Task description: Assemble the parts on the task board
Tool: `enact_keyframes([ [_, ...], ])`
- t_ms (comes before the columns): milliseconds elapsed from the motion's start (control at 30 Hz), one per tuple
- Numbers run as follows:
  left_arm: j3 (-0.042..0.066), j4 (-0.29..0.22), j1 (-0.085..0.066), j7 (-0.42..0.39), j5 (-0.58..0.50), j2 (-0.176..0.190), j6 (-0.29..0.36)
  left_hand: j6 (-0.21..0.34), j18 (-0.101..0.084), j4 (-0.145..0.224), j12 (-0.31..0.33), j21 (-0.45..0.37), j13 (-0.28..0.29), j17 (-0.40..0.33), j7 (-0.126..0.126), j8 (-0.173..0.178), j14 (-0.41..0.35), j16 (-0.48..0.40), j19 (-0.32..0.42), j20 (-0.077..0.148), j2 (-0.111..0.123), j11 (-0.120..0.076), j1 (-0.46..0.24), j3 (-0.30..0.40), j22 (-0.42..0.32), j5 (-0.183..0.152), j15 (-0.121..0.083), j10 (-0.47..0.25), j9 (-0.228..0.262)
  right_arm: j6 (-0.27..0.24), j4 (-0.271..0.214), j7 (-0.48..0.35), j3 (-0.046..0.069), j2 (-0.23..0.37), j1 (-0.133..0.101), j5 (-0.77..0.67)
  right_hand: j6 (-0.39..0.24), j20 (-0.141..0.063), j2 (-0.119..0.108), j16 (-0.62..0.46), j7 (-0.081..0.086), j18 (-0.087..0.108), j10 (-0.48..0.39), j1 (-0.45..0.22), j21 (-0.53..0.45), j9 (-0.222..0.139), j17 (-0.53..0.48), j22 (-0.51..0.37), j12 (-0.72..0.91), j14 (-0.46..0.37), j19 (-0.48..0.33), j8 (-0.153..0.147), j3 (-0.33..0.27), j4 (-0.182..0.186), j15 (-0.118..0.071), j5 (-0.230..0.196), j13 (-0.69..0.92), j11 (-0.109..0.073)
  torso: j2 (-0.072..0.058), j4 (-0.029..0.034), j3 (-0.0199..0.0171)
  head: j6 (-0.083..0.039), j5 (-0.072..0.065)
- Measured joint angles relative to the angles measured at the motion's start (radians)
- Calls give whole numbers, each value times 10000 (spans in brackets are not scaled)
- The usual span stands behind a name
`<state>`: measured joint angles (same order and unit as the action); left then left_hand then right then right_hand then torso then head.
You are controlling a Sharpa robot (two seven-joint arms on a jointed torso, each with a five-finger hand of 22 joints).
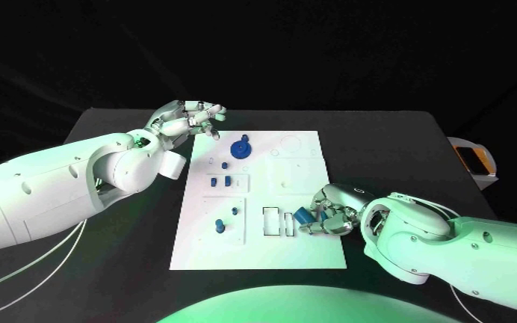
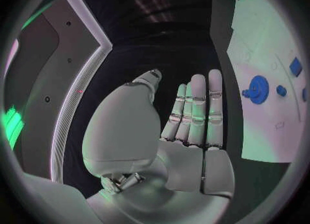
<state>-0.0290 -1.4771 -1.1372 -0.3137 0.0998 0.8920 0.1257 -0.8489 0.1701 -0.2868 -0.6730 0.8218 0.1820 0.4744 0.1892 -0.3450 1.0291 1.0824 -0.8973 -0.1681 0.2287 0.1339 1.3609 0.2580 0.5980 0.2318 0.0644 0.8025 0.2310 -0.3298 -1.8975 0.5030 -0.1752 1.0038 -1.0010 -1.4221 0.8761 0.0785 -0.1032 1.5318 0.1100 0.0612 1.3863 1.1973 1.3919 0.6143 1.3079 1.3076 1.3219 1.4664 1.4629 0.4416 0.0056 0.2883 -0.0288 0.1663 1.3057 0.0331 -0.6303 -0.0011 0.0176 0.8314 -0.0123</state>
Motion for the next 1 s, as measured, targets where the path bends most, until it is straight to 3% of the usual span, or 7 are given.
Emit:
enact_keyframes([
  [267,0,-18,0,14,3,20,-12,0,0,0,0,0,0,-1,0,0,0,21,0,0,-77,0,77,0,-11,0,0,0,9,-207,-3,3,18,-58,30,-85,84,-60,437,37,-86,1,159,972,21,-15,-1,-1,144,0,47,9,298,-99,-74,-40,27,-158,7,11,7,1,-2],
  [333,0,-19,0,19,4,28,-15,0,0,7,0,-38,-1,-1,0,0,0,38,0,1,-111,-8,111,-7,-15,0,0,-9,8,-314,-14,0,9,-46,44,-38,83,-126,411,37,-86,-109,244,1081,39,-13,-1,-1,208,-17,15,10,449,-59,-166,411,27,-178,9,12,8,-3,11],
  [433,0,-20,0,28,5,39,-24,0,1,28,0,-38,-1,-1,0,0,0,38,1,0,-146,-36,147,-27,-22,0,0,-37,8,-510,-51,-8,-12,1,58,178,114,-160,381,37,-43,-114,338,1130,39,-13,-1,-1,297,19,50,9,699,112,-200,1627,27,-266,13,12,9,-18,22],
  [567,0,-22,1,46,10,43,-39,0,1,28,0,-38,-1,-2,0,0,0,38,1,1,-146,-36,147,-27,-22,0,0,-36,7,-751,-151,-10,-33,87,8,677,116,-184,369,37,-8,-115,347,1143,109,-14,-2,-2,349,18,26,9,767,178,-199,1924,26,-275,23,19,14,-44,34],
  [700,0,-23,1,64,21,45,-49,45,0,72,0,-71,-1,-2,-5,0,0,38,-35,37,-260,-36,260,-71,-38,0,0,-36,7,-952,-331,-23,-25,115,-243,1174,113,-195,343,37,-4,-115,373,935,109,-15,-2,-3,349,18,14,9,786,195,-199,2486,26,-300,32,20,21,-101,65],
  [833,0,-33,1,63,37,45,-31,72,0,74,-66,-77,-2,-1,-1,-60,0,38,-109,39,-312,-36,446,-73,-41,0,0,-37,6,-1140,-484,-41,-8,110,-465,1540,114,-196,294,37,-2,-114,407,731,109,-15,-2,-3,349,17,14,9,939,262,-200,2520,25,-267,37,26,27,-142,56],
  [1000,0,-49,1,4,53,58,27,72,0,44,-66,-77,-2,7,-1,-60,0,38,-107,37,-312,-36,446,-101,-41,0,0,-36,6,-1253,-525,-68,-3,-58,-581,1933,148,-195,263,37,32,-115,407,678,109,-15,-3,-3,349,-16,14,8,988,256,-233,2521,24,-267,39,33,27,-148,41],
])
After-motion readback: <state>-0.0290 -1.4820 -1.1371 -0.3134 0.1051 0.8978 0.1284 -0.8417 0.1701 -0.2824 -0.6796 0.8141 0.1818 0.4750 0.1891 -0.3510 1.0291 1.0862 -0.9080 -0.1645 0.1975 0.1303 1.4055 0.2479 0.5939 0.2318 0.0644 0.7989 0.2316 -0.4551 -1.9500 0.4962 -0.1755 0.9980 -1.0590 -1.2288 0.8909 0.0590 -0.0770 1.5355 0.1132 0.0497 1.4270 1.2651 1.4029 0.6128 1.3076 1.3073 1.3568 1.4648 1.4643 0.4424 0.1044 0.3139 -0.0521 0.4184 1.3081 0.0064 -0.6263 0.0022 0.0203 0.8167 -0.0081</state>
